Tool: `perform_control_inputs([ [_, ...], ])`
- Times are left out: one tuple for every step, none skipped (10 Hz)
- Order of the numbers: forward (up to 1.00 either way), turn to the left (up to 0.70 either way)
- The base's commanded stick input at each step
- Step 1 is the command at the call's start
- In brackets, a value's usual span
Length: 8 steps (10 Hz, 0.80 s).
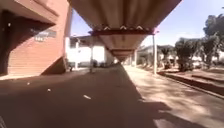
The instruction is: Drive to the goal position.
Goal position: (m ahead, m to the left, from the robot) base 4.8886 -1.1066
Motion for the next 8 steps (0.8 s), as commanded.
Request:
perform_control_inputs([
  [0.85,0.0],
  [0.85,0.0],
  [0.85,0.0],
  [0.85,0.0],
  [0.85,0.0],
  [0.85,0.0],
  [0.85,0.0],
  [0.85,-0.04],
])
